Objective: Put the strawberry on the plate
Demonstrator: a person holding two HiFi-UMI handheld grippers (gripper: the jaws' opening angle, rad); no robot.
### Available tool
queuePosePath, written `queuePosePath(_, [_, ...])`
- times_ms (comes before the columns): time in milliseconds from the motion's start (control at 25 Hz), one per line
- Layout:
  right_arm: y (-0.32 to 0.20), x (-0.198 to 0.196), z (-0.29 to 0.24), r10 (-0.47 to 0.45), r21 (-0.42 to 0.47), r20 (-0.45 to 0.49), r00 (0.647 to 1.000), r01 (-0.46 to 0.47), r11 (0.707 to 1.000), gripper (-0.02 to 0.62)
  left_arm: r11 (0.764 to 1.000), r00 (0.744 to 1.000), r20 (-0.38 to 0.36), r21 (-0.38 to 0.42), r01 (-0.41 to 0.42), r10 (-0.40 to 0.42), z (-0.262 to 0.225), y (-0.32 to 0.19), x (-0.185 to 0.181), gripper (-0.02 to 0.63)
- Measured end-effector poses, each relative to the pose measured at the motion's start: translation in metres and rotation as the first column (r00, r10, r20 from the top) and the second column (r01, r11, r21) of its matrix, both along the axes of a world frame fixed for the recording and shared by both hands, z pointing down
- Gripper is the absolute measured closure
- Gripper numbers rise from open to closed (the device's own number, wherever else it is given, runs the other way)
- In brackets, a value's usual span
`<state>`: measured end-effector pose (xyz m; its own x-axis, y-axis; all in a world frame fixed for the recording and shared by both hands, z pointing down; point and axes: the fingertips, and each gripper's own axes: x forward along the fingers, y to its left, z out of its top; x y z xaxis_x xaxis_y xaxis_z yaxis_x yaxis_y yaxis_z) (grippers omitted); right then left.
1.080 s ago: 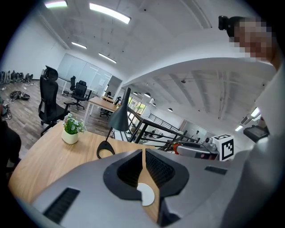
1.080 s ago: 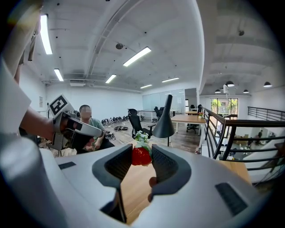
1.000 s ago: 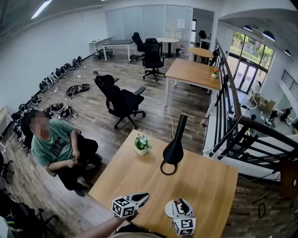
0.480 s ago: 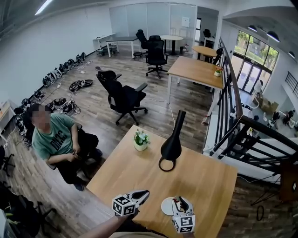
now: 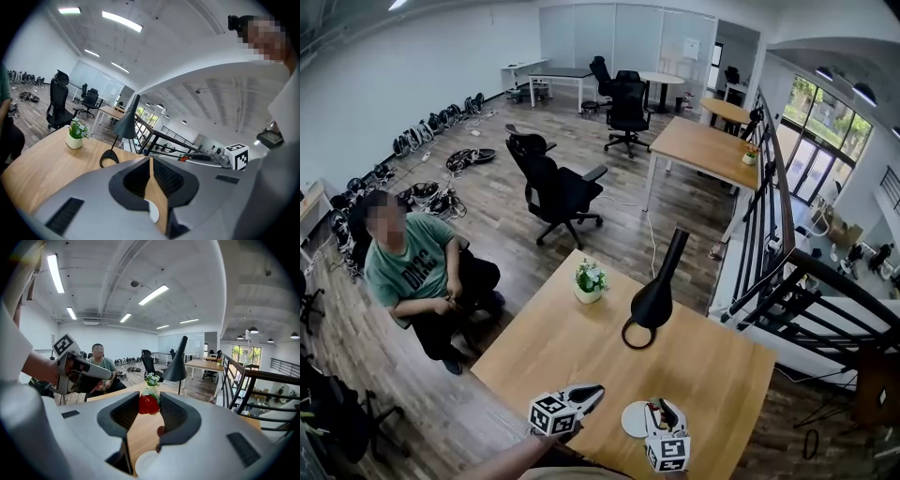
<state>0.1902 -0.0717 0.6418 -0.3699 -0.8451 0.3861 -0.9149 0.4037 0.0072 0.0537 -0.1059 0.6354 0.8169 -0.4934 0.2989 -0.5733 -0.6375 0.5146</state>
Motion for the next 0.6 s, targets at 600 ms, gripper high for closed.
queuePosePath(600, [0.004,0.016,0.025,0.044,-0.035,-0.049,0.998,-0.045,0.998,0.456,0.995,0.994,0.050,-0.027,-0.091,0.092,0.021,-0.003,0.016,0.600])
